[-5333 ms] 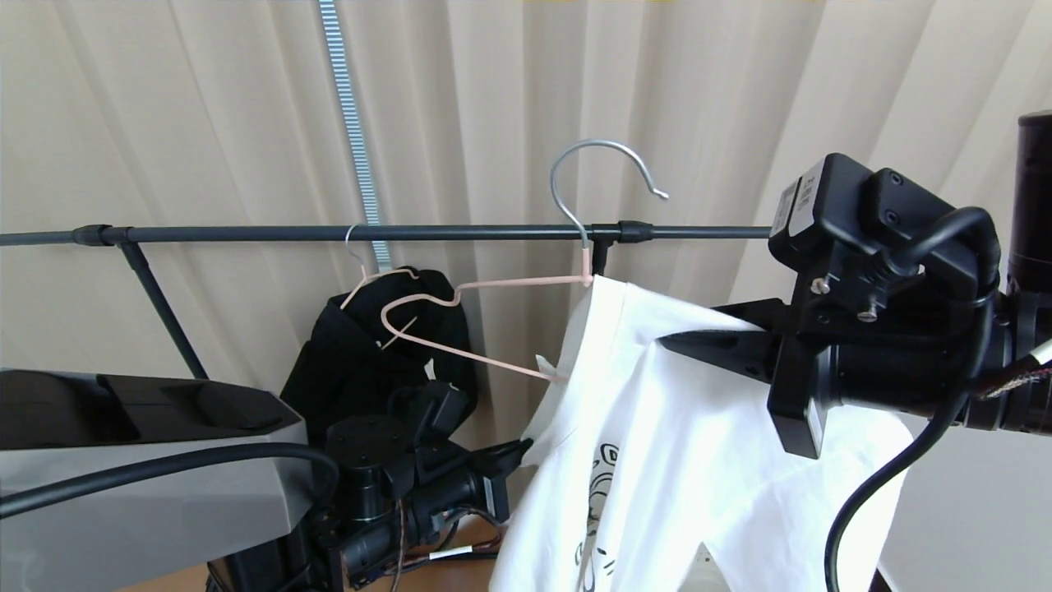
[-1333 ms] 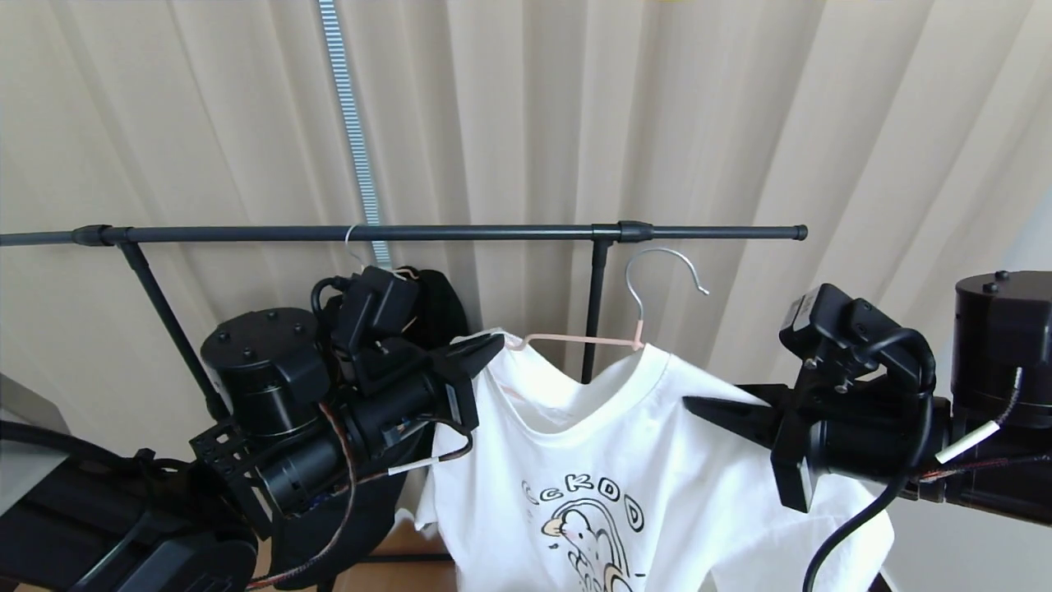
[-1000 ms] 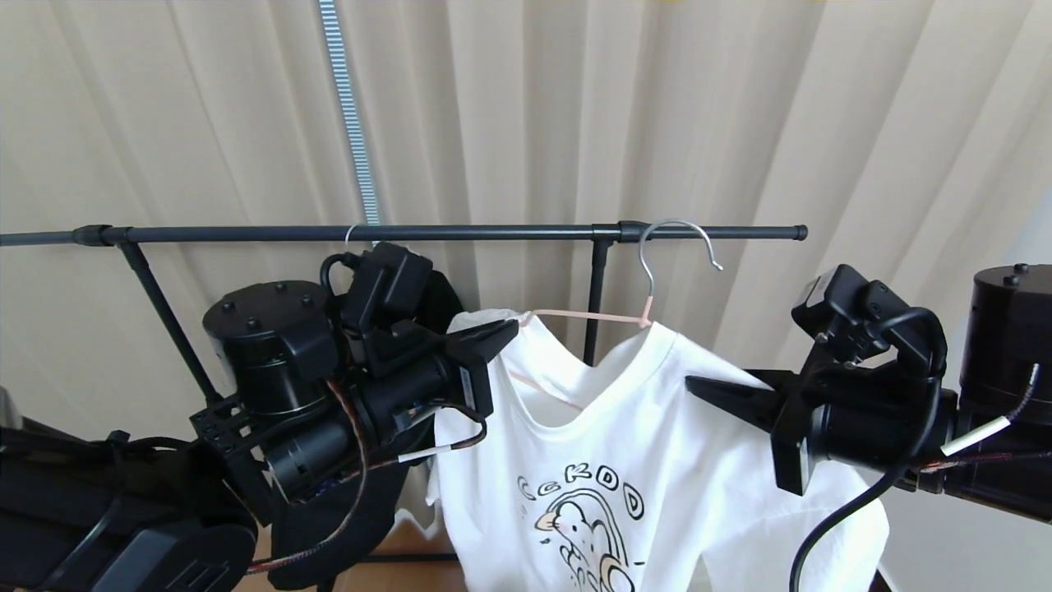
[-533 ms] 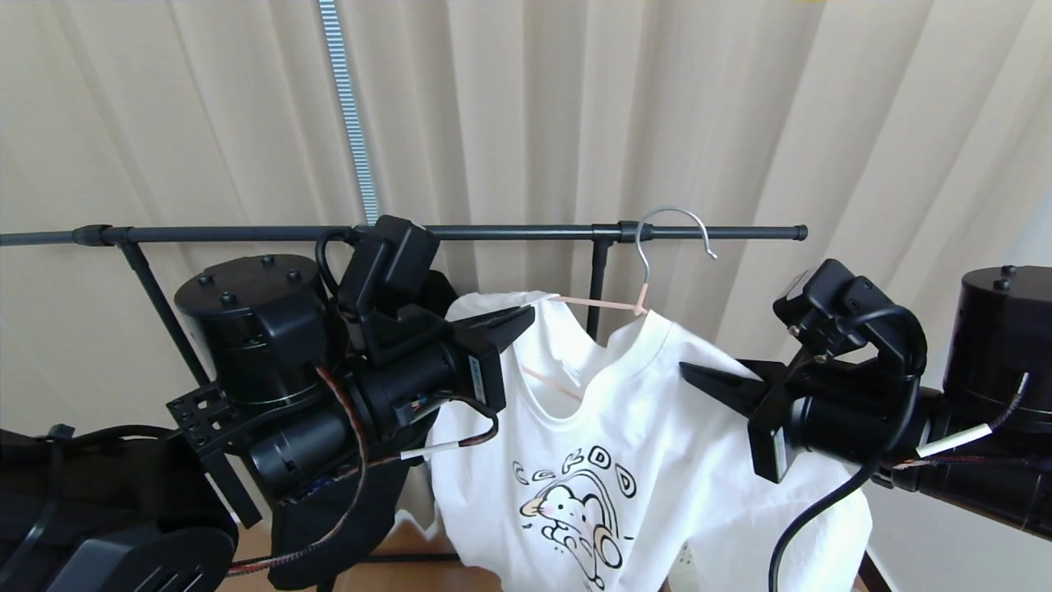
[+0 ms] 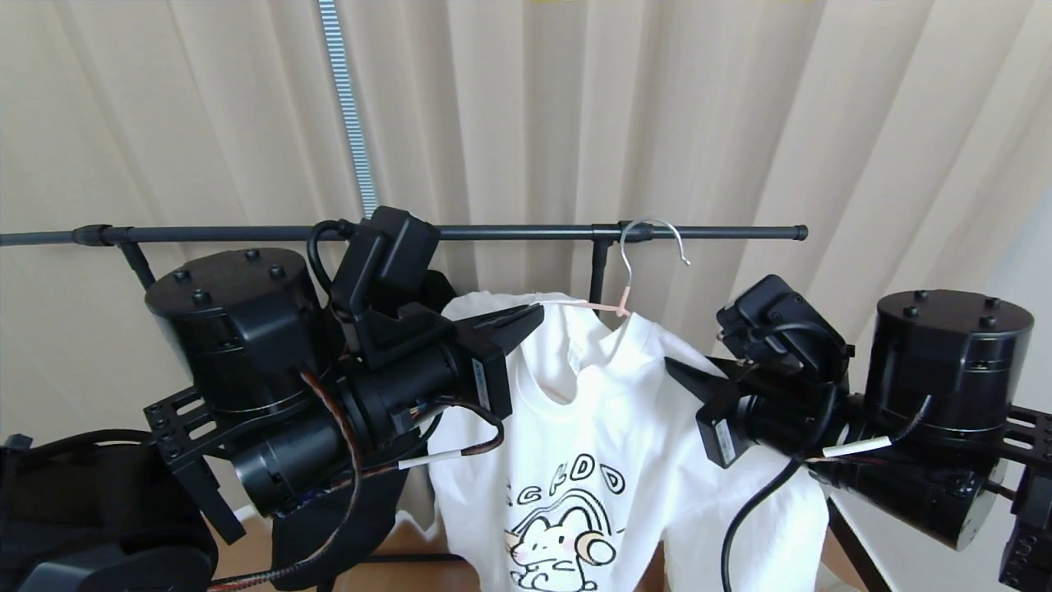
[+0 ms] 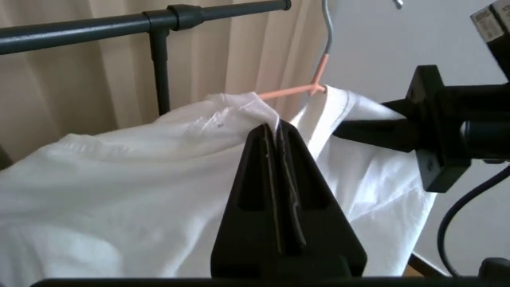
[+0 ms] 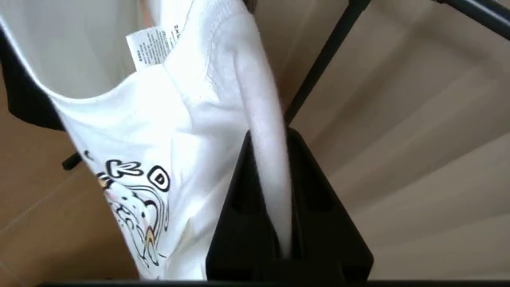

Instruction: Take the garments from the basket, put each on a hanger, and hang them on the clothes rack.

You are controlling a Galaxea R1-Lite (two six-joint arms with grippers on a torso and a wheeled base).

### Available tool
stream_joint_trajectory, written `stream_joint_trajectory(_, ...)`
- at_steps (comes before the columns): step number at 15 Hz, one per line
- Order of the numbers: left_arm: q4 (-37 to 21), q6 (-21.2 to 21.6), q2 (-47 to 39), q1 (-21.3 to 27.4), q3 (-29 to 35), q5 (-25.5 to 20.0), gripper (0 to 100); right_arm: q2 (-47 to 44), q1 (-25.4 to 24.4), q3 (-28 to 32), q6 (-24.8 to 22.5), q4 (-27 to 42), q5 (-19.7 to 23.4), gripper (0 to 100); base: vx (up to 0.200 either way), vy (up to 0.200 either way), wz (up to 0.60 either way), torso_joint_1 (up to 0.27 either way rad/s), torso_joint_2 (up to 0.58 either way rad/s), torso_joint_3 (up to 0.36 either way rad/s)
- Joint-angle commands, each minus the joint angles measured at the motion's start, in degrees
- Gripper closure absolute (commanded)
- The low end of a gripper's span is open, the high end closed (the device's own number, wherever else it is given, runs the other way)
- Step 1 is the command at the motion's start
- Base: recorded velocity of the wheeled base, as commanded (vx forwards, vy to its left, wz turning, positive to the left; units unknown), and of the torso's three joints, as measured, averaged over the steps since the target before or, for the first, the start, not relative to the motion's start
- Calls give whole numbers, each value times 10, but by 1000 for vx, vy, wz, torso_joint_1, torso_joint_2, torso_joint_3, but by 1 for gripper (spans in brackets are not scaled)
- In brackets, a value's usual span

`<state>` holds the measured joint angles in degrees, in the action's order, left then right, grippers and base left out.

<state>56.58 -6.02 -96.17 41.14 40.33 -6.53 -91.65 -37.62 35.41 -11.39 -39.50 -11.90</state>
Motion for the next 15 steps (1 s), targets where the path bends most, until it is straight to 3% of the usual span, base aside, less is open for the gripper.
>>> stream_joint_trajectory(1, 0, 0, 5, 5, -1, 5, 100, -27, -6, -2, 0, -3, -9, 100, 0, 0, 0, 0, 0, 0)
stream_joint_trajectory(7, 0, -3, 5, 34, -2, 17, 100, -78, -31, -3, 0, -75, -50, 100, 0, 0, 0, 0, 0, 0)
stream_joint_trajectory(13, 0, -16, 3, 47, 6, 21, 100, -120, -42, -22, 0, -208, -52, 100, 0, 0, 0, 0, 0, 0)
stream_joint_trajectory(15, 0, -16, -1, 43, 5, 33, 100, -100, -41, -30, 0, -221, -47, 100, 0, 0, 0, 0, 0, 0)
